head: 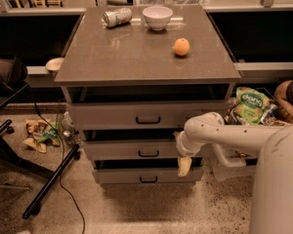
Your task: Open middle drawer
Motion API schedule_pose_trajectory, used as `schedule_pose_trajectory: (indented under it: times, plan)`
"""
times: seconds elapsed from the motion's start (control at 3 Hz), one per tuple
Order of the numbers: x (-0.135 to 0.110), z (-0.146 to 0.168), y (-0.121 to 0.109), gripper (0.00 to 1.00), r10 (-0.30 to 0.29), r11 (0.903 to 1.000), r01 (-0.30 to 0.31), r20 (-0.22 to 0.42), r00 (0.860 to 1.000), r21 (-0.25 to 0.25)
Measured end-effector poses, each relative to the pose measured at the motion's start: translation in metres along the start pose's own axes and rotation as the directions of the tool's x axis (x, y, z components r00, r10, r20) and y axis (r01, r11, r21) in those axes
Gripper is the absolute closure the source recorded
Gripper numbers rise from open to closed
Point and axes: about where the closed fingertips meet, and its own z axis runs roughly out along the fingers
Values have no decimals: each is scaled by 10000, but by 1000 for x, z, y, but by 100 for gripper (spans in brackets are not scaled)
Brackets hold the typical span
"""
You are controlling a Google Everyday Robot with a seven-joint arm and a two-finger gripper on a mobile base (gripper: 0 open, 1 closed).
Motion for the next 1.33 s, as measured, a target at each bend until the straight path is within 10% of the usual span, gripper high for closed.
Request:
schedule_pose_trajectory:
  times: [0.67, 1.33]
  plan:
    - [12, 44, -25, 0, 287, 9991, -291, -103, 9995, -321]
    - [21, 63, -18, 43, 507, 9921, -538, -301, 9983, -1133]
